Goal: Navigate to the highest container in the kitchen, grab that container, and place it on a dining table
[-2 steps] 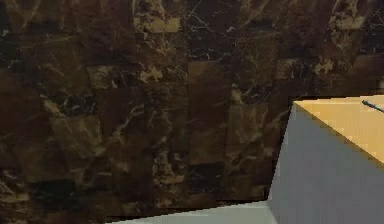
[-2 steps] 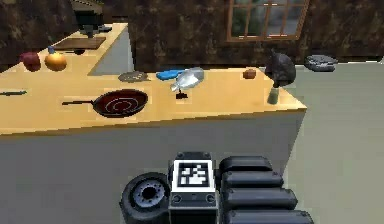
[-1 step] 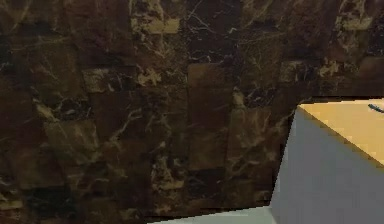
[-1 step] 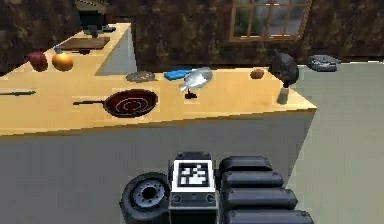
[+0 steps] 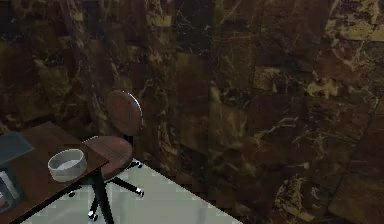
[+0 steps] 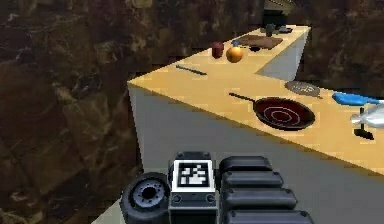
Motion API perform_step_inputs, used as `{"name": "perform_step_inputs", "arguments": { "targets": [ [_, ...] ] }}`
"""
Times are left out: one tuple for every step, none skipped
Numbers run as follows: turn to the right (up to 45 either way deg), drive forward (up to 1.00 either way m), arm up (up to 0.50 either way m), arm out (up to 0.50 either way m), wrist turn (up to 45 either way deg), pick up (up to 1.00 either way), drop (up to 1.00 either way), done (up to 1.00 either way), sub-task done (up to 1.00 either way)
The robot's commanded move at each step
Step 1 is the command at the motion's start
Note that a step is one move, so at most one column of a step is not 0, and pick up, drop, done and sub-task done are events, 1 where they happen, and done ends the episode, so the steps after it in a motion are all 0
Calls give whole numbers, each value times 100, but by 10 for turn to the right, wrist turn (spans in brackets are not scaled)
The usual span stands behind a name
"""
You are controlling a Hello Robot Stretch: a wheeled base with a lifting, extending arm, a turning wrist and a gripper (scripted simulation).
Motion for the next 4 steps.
{"name": "perform_step_inputs", "arguments": {
  "targets": [
    [-120, 0, 0, 0, 0, 0, 0, 0, 0],
    [0, 35, 0, 0, 0, 0, 0, 0, 0],
    [450, 0, 0, 0, 0, 0, 0, 0, 0],
    [450, 0, 0, 0, 0, 0, 0, 0, 0]
  ]
}}
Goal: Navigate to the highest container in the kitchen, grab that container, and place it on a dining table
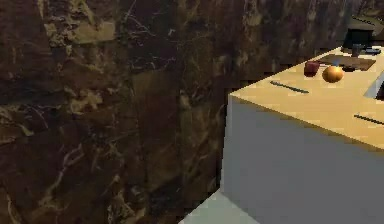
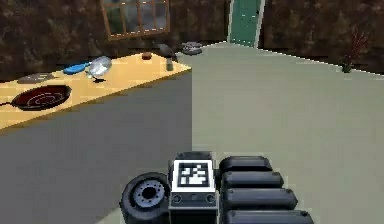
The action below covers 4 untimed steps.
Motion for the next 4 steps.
{"name": "perform_step_inputs", "arguments": {
  "targets": [
    [450, 0, 0, 0, 0, 0, 0, 0, 0],
    [300, 0, 0, 0, 0, 0, 0, 0, 0],
    [-450, 0, 0, 0, 0, 0, 0, 0, 0],
    [-450, 0, 0, 0, 0, 0, 0, 0, 0]
  ]
}}
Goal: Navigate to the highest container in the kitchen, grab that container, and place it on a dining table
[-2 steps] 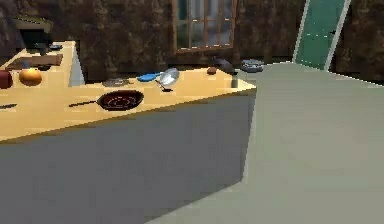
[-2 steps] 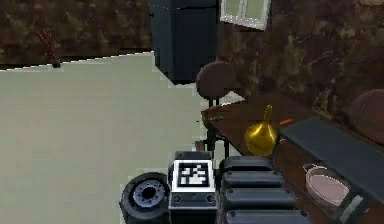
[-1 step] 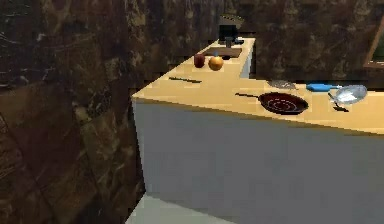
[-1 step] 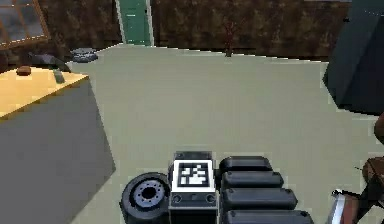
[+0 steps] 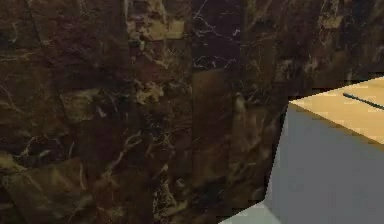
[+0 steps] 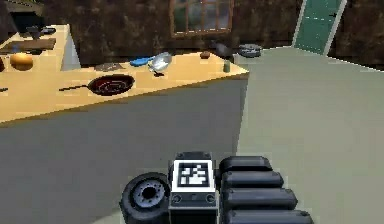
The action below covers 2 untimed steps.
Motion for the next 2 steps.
{"name": "perform_step_inputs", "arguments": {
  "targets": [
    [-450, 0, 0, 0, 0, 0, 0, 0, 0],
    [-300, 0, 0, 0, 0, 0, 0, 0, 0]
  ]
}}
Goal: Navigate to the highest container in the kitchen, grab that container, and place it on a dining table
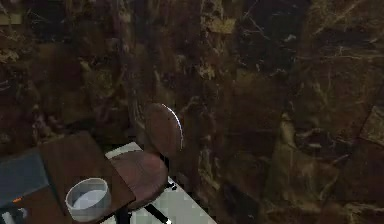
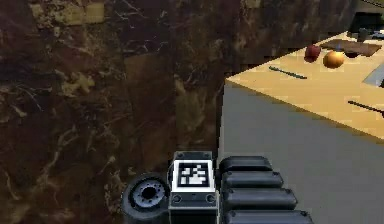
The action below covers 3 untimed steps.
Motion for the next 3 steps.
{"name": "perform_step_inputs", "arguments": {
  "targets": [
    [450, 0, 0, 0, 0, 0, 0, 0, 0],
    [450, 0, 0, 0, 0, 0, 0, 0, 0],
    [450, 0, 0, 0, 0, 0, 0, 0, 0]
  ]
}}
